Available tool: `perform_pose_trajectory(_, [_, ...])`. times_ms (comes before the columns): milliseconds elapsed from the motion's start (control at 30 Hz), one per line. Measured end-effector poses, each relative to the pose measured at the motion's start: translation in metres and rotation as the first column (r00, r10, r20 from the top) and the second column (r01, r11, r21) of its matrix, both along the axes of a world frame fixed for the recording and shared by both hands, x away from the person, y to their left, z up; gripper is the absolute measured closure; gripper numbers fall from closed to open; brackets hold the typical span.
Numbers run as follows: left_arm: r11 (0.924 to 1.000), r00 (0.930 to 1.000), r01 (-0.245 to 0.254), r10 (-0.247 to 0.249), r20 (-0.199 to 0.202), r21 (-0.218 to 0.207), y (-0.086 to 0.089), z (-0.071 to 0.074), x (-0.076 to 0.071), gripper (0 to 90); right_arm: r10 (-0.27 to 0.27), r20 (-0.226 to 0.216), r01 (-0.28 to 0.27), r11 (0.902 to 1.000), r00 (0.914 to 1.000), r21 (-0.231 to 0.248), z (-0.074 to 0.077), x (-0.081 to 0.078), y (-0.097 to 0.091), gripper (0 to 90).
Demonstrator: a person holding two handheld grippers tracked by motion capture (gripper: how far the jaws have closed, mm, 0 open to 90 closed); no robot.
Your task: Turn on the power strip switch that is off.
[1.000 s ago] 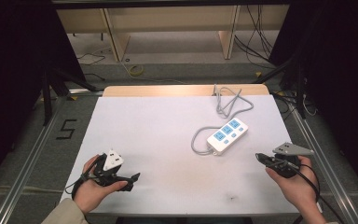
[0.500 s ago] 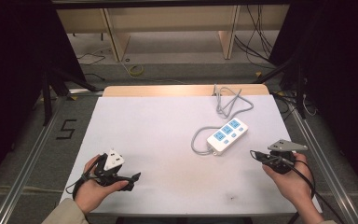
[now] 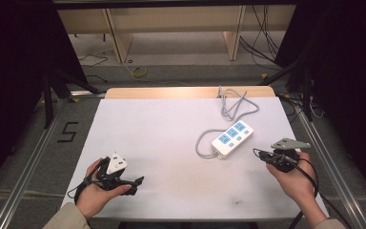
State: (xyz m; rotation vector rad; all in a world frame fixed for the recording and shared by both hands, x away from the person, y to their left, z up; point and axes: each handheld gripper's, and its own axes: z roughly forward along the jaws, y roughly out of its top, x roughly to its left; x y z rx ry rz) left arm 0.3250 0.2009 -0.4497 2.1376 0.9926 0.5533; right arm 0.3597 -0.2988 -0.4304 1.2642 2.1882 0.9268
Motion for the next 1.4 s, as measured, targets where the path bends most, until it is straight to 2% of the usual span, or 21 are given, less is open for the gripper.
perform_pose_trajectory(400, [1.0,1.0,0.0,0.0,-0.001,0.0,0.0,0.0,0.0,8.8,0.006,-0.02,-0.006,1.0,0.9998,-0.005,0.0,0.012,0.006,90.0])
perform_pose_trajectory(1033, [1.0,1.0,0.002,-0.002,0.0,0.001,-0.001,0.0,0.0,9.0,0.008,-0.025,-0.009,0.9993,0.9996,-0.035,0.002,0.029,0.011,90.0])
perform_pose_trajectory(1400, [1.0,1.0,0.002,-0.002,-0.002,0.001,-0.001,0.0,0.0,9.2,0.009,-0.029,-0.01,0.9995,0.9995,-0.032,0.003,0.037,0.015,90.0])
